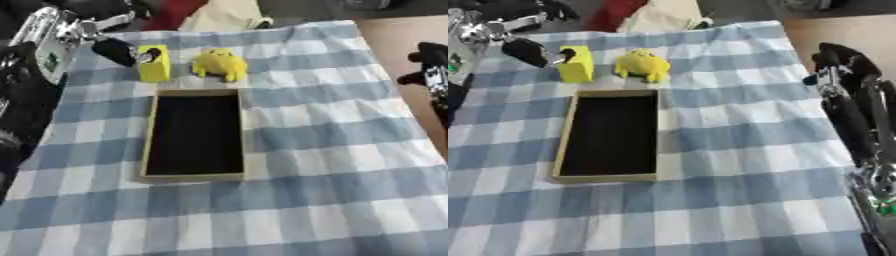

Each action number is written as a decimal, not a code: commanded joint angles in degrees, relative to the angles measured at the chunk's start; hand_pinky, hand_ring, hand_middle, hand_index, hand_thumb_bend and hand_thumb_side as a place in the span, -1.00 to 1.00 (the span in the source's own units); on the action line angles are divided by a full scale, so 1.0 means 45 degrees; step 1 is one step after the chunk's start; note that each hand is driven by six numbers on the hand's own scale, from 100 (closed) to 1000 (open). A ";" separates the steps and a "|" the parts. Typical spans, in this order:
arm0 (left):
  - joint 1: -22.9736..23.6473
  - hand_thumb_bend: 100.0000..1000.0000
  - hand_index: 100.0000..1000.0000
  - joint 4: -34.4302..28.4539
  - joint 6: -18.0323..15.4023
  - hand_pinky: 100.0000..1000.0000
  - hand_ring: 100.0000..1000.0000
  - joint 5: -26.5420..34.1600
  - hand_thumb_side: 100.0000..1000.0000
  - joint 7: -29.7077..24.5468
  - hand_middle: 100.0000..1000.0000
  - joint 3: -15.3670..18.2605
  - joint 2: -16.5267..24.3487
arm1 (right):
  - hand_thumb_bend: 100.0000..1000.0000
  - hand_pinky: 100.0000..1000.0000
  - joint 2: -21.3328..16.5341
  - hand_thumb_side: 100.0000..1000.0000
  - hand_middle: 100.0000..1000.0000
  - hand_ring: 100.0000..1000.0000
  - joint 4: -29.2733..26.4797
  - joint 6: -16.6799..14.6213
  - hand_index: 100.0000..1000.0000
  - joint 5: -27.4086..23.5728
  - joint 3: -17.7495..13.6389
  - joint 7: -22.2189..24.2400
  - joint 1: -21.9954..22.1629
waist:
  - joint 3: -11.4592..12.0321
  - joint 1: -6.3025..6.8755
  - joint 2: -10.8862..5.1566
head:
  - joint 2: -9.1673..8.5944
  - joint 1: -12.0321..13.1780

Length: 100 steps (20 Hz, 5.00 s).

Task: Pick up objects on the table and place them in the box.

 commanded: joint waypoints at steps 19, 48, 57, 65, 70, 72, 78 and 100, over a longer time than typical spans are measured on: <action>-0.0103 -0.72 0.89 0.0839 0.0875 0.62 0.73 -0.2424 -0.21 0.2036 0.77 0.0949 0.0294 | -1.00 0.55 -0.0163 0.51 0.38 0.15 -0.0265 -0.0009 0.62 -0.0143 -0.0012 0.0072 -0.0193 | -0.0224 -0.0041 0.0152 | -0.0145 0.0050; -0.0124 -1.00 0.67 0.0004 0.0671 0.47 -0.11 -0.1402 -0.86 0.3115 -0.26 0.0785 0.0850 | -1.00 0.55 -0.0127 0.55 0.37 0.16 -0.0265 -0.0012 0.62 -0.0149 -0.0033 0.0044 -0.0319 | -0.0572 0.0109 0.0728 | -0.0552 0.0028; 0.0227 -1.00 0.66 -0.3129 -0.0507 0.42 -0.09 0.1256 -0.79 0.1846 -0.24 -0.1040 0.1741 | -1.00 0.55 -0.0190 0.54 0.37 0.16 -0.0265 -0.0004 0.62 -0.0066 -0.0127 0.0004 -0.0192 | -0.0069 0.0100 0.0361 | -0.0613 -0.0320; 0.0827 -1.00 0.68 -0.4557 -0.0753 0.43 -0.05 0.2727 -0.44 0.0268 -0.20 -0.2755 0.1982 | -1.00 0.56 -0.0230 0.54 0.38 0.16 -0.0263 0.0009 0.62 -0.0004 -0.0153 0.0004 -0.0126 | 0.0101 0.0123 0.0182 | -0.0467 -0.0414; 0.0976 -1.00 0.69 -0.4469 -0.0812 0.45 -0.03 0.2707 -0.28 -0.0254 -0.18 -0.3309 0.1617 | -1.00 0.56 -0.0211 0.55 0.38 0.16 -0.0264 0.0011 0.62 -0.0001 -0.0144 0.0025 -0.0129 | 0.0067 0.0105 0.0152 | -0.0444 -0.0394; 0.1045 -1.00 0.70 -0.4363 -0.0889 0.45 -0.03 0.2581 -0.19 -0.0372 -0.17 -0.3462 0.1456 | -1.00 0.56 -0.0206 0.55 0.38 0.16 -0.0264 0.0011 0.62 -0.0005 -0.0144 0.0031 -0.0130 | 0.0058 0.0097 0.0159 | -0.0437 -0.0400; 0.1248 -1.00 0.71 -0.3971 -0.1131 0.41 0.00 0.2134 -0.01 -0.0524 -0.15 -0.3741 0.1064 | -1.00 0.56 -0.0174 0.56 0.38 0.16 -0.0259 0.0010 0.62 -0.0017 -0.0136 0.0045 -0.0129 | 0.0033 0.0092 0.0205 | -0.0411 -0.0411; 0.3377 -1.00 0.93 -0.8275 0.0378 0.72 0.47 0.8286 0.84 0.0050 0.47 -0.2325 0.2801 | -1.00 0.57 -0.3744 0.39 0.42 0.20 -0.0191 0.0338 0.67 0.0334 0.0462 0.1460 -0.2240 | 0.0775 -0.0265 0.0222 | -0.0536 -0.0641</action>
